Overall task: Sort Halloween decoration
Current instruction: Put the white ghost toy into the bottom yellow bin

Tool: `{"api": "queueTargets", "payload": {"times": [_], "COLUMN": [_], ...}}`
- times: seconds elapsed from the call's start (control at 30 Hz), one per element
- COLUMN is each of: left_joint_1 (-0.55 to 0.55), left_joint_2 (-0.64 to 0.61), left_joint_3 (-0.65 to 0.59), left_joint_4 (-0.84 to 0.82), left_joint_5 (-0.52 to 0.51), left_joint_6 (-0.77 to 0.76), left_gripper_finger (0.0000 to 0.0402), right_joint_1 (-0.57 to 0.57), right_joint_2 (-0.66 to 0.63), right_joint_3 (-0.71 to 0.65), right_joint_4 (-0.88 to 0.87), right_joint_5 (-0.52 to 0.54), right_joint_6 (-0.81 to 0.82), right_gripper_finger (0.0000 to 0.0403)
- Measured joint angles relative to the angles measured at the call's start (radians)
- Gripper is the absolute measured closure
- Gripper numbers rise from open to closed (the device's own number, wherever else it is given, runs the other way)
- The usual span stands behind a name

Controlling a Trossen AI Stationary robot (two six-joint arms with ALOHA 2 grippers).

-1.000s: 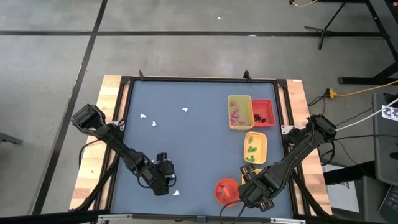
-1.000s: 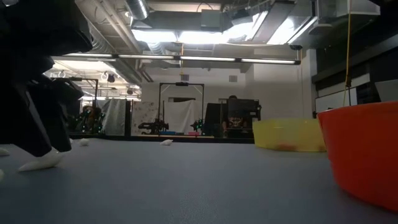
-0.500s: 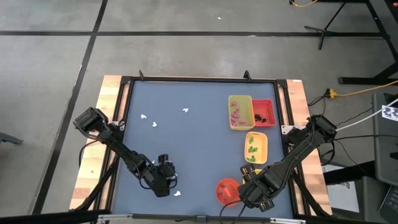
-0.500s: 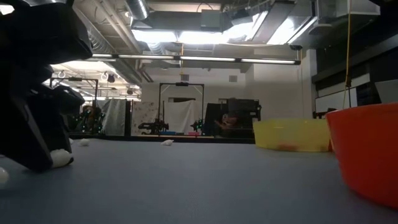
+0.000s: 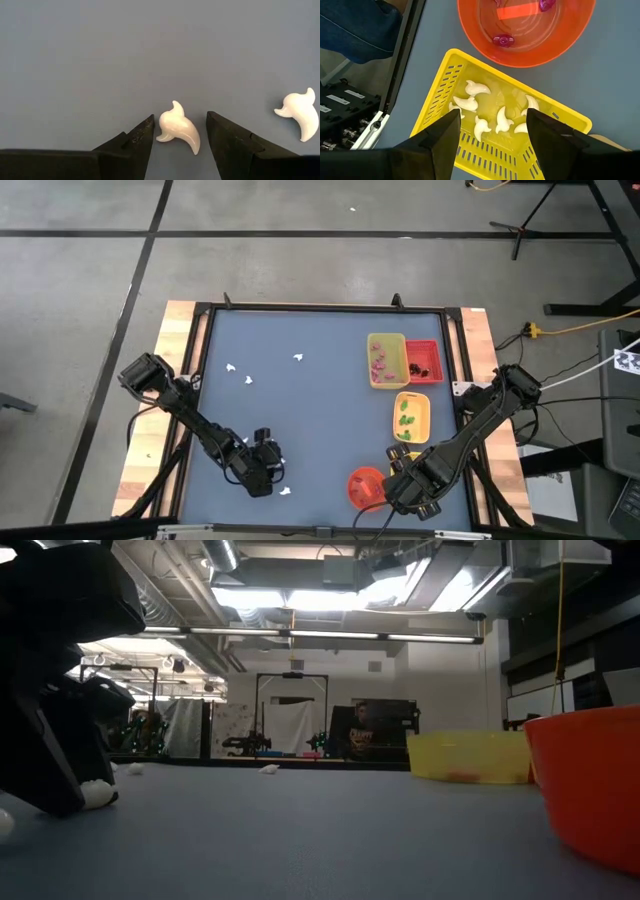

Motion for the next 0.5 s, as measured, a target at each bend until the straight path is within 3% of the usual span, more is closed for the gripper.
{"api": "queueTargets", "payload": {"times": [0.33,0.5], "left_joint_1": [0.0,0.0], "left_joint_2": [0.001,0.001], "left_joint_3": [0.0,-0.001], "left_joint_4": [0.0,-0.003], "left_joint_5": [-0.011,-0.017], "left_joint_6": [-0.001,-0.002], "left_gripper_finger": [0.0235,0.0257], "right_joint_1": [0.0,0.0], "right_joint_2": [0.0,0.0], "right_joint_3": [0.0,0.0], "right_joint_4": [0.0,0.0], "right_joint_5": [0.001,0.001], "right_joint_6": [0.0,0.0], "right_gripper_finger": [0.0178,0.0178]}}
